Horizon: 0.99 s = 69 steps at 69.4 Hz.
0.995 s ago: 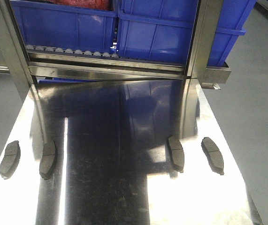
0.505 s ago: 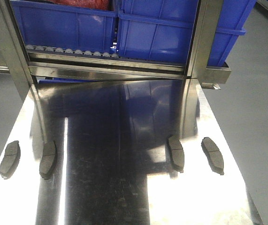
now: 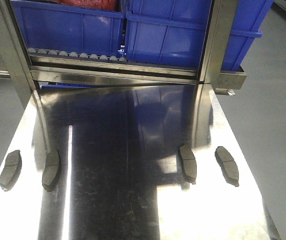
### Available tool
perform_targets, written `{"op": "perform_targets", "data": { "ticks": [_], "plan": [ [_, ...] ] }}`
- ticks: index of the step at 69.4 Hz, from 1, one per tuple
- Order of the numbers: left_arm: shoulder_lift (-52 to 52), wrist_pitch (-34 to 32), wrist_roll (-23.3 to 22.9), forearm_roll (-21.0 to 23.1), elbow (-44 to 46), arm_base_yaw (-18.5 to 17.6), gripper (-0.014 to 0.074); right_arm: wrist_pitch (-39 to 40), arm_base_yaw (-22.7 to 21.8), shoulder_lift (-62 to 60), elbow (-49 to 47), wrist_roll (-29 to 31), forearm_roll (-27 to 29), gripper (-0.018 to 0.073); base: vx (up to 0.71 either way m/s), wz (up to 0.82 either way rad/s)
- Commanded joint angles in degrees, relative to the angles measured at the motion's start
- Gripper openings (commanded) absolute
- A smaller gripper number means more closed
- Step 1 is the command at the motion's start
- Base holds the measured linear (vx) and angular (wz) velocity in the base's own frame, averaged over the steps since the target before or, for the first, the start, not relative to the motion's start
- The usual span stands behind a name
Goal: Move and align brake pads A on conveyor
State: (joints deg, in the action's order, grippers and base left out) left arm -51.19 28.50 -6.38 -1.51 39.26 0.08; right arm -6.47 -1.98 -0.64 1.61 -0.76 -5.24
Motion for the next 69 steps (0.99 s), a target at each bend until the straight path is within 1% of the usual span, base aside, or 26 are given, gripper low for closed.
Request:
{"op": "perform_targets", "data": {
  "ticks": [1, 9, 25, 35, 43, 53, 69],
  "plan": [
    [-6.3, -2.3, -2.6, 0.6, 4.8, 0.0, 0.0629, 4.1, -0.3, -0.8, 0.2, 0.2, -0.5, -0.0001, 0.00, 0.00],
    [-14.0, -1.3, -2.8, 0.5, 8.1, 0.0, 0.0629, 4.1, -0.3, -0.8, 0.2, 0.2, -0.5, -0.0001, 0.00, 0.00],
    [-27.2, 4.3, -2.8, 0.3, 15.4, 0.1, 0.0629, 4.1, -0.3, -0.8, 0.2, 0.2, -0.5, -0.0001, 0.00, 0.00],
    [-33.2, 8.9, -2.8, 0.1, 19.5, 1.8, 0.0625, 4.1, -0.3, -0.8, 0.2, 0.2, -0.5, -0.0001, 0.00, 0.00],
    [-36.8, 10.6, -2.3, 0.4, 20.3, 2.3, 0.0610, 4.1, -0.3, -0.8, 0.2, 0.2, -0.5, -0.0001, 0.00, 0.00],
    [-41.1, 11.5, 0.0, 2.0, 20.3, 2.3, 0.0578, 4.1, -0.3, -0.8, 0.2, 0.2, -0.5, -0.0001, 0.00, 0.00],
    [-45.3, 11.7, 0.2, 2.1, 20.3, 2.3, 0.0571, 4.1, -0.3, -0.8, 0.2, 0.2, -0.5, -0.0001, 0.00, 0.00]
  ]
}}
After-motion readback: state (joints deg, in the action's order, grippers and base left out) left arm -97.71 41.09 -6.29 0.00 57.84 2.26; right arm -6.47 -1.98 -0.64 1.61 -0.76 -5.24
